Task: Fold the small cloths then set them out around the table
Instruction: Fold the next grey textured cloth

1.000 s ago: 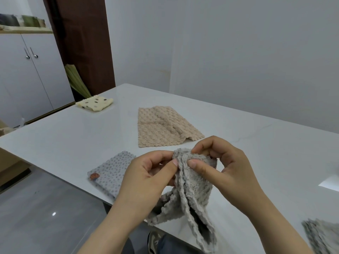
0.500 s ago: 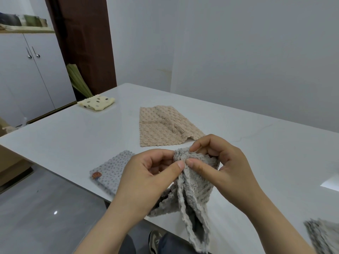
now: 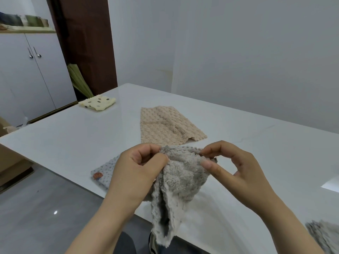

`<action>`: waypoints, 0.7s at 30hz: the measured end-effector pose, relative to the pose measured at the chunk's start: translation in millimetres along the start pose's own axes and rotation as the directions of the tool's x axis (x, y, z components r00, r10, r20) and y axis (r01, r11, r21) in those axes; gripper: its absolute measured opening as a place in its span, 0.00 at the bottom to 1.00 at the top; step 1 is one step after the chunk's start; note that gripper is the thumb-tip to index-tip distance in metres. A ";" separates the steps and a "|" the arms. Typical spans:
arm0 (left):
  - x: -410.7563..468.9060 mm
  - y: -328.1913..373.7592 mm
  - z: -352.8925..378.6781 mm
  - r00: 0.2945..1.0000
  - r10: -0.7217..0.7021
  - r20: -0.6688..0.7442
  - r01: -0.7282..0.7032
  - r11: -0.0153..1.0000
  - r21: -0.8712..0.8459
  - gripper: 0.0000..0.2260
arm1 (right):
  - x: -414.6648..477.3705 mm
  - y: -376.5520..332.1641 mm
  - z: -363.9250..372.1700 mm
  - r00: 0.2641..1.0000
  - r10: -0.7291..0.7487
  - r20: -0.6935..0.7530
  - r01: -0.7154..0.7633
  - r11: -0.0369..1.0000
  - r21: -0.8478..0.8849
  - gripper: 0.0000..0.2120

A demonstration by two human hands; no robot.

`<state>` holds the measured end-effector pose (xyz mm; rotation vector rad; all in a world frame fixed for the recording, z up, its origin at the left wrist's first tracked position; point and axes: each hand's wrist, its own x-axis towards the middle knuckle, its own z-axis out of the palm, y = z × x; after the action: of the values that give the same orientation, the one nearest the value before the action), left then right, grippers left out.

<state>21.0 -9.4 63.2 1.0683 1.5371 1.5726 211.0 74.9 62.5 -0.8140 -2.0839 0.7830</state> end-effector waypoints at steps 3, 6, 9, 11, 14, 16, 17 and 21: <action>0.8 0.7 -2.1 1.000 0.008 0.002 -0.008 1.000 0.006 0.08 | -1.5 2.6 -1.9 0.999 -0.036 0.006 0.036 0.997 -0.072 0.13; 2.1 1.1 -3.6 1.000 0.001 -0.002 -0.001 1.000 -0.001 0.08 | -1.3 6.9 -3.8 0.999 -0.047 0.026 0.050 0.993 -0.102 0.15; 2.8 1.7 -4.4 1.000 0.010 0.012 -0.010 1.000 -0.006 0.08 | 0.5 10.4 -4.0 0.997 -0.069 0.034 0.074 0.986 -0.150 0.13; 2.7 2.5 -4.7 1.000 0.031 0.007 -0.031 1.000 -0.001 0.08 | 2.0 11.4 -2.3 0.996 -0.083 0.034 0.088 0.981 -0.173 0.09; 3.3 3.2 -4.7 0.995 0.099 -0.022 -0.098 0.993 0.066 0.10 | 2.4 9.4 -1.4 0.997 -0.049 0.051 0.057 0.985 -0.165 0.09; 3.7 2.8 -5.0 0.987 0.151 -0.059 -0.142 0.981 0.136 0.10 | 2.2 6.3 -1.9 0.998 0.001 0.064 0.004 0.997 -0.077 0.12; 3.7 2.1 -4.8 0.983 0.171 -0.073 -0.157 0.973 0.167 0.10 | 2.1 5.5 -2.0 0.998 0.016 0.064 -0.014 0.999 -0.028 0.14; 2.6 -1.3 -1.3 0.967 0.228 -0.110 -0.203 0.958 0.202 0.04 | 2.7 0.9 2.1 0.999 0.048 0.024 -0.050 0.996 0.073 0.16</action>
<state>18.6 -7.5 62.2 1.2969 1.7362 1.6982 208.2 77.0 61.9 -0.8220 -2.0487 0.8936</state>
